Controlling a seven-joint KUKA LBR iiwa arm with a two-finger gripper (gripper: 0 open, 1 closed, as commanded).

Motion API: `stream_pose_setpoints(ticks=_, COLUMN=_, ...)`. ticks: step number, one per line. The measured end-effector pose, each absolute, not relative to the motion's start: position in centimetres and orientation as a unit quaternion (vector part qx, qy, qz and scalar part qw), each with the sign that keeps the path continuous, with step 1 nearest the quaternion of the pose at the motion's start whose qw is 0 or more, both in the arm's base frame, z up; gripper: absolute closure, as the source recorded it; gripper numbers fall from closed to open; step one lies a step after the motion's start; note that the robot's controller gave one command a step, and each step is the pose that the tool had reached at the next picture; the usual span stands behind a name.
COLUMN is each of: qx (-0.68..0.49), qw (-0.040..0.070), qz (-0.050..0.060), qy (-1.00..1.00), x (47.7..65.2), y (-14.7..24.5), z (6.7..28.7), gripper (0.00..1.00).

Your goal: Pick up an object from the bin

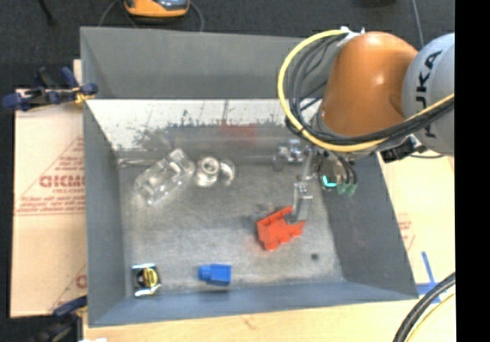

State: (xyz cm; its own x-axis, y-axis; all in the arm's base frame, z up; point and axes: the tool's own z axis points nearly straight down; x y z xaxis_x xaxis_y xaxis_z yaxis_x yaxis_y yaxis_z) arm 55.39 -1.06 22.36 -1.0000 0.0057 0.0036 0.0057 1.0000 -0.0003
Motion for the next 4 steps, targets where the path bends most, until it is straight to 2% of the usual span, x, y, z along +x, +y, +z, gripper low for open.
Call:
stream_pose_setpoints(ticks=1, qx=-0.050, qw=0.002, qz=0.000, qy=-0.999, x=56.3, y=-5.4, z=10.5, gripper=0.00)
stream_pose_setpoints(ticks=2, qx=-0.048, qw=-0.002, qz=0.000, qy=-0.999, x=56.5, y=-5.3, z=11.0, gripper=1.00)
stream_pose_setpoints(ticks=3, qx=-0.047, qw=-0.002, qz=0.000, qy=-0.999, x=56.5, y=-5.3, z=11.0, gripper=0.00)
stream_pose_setpoints(ticks=4, qx=0.068, qw=-0.001, qz=0.000, qy=-0.998, x=51.9, y=-1.5, z=7.6, gripper=0.00)
